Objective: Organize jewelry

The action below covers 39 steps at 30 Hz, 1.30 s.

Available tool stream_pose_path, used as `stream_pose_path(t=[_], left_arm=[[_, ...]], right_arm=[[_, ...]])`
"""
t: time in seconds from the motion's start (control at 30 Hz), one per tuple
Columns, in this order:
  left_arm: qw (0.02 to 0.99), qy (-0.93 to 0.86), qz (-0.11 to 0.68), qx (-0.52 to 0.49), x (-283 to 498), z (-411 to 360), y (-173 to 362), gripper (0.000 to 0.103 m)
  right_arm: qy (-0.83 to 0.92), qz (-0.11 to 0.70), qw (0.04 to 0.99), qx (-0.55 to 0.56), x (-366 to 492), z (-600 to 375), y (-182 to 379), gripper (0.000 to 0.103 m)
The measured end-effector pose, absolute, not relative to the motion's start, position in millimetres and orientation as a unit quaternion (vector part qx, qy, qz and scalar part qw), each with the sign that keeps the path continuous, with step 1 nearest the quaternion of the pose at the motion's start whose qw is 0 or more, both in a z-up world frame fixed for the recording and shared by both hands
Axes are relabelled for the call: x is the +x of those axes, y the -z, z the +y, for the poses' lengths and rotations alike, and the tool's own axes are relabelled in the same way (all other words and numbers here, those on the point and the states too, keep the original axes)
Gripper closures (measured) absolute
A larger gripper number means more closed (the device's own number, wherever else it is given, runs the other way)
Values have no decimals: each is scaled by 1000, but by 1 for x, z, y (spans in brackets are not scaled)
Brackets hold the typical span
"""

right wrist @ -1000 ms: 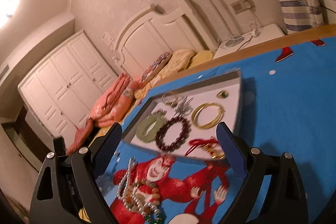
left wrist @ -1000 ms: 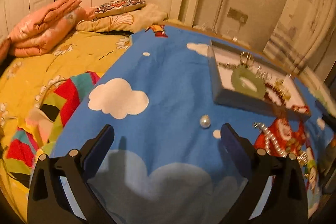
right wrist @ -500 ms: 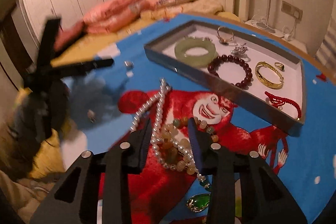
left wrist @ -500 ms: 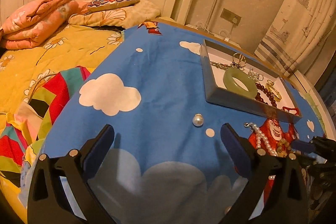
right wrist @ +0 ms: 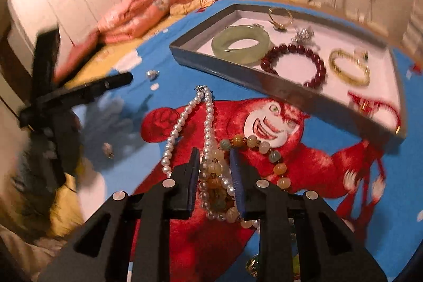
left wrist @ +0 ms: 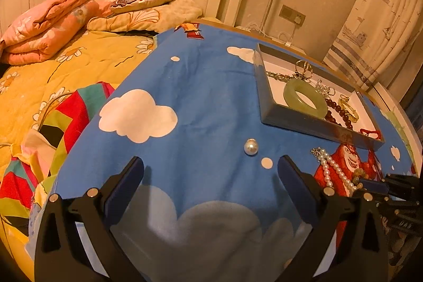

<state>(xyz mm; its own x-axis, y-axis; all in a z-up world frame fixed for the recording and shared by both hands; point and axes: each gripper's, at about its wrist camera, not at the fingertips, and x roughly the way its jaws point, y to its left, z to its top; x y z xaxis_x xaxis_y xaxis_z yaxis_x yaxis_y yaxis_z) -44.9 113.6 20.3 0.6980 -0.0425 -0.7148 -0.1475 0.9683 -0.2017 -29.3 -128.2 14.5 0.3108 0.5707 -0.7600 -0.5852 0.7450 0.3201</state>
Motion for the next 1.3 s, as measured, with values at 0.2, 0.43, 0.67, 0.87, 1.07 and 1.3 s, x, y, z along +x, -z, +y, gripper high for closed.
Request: stream_pose_path(t=[0.2, 0.43, 0.67, 0.87, 1.07, 1.3], left_arm=[[911, -30, 394, -117, -44, 113, -20, 3], [908, -39, 403, -105, -42, 109, -19, 3], [903, -42, 414, -102, -38, 108, -15, 3], [902, -44, 417, -106, -37, 110, -14, 3], [903, -38, 413, -115, -38, 111, -14, 3], [910, -30, 393, -131, -45, 115, -18, 3]], right_arm=[[-377, 486, 785, 71, -22, -144, -11, 76], [-346, 433, 829, -65, -48, -116, -20, 90], [-389, 439, 809, 24, -44, -140, -19, 90], [-410, 456, 789, 36, -44, -141, -16, 89], [-411, 475, 777, 49, -39, -142, -12, 76], [-354, 460, 811, -72, -54, -111, -19, 73]])
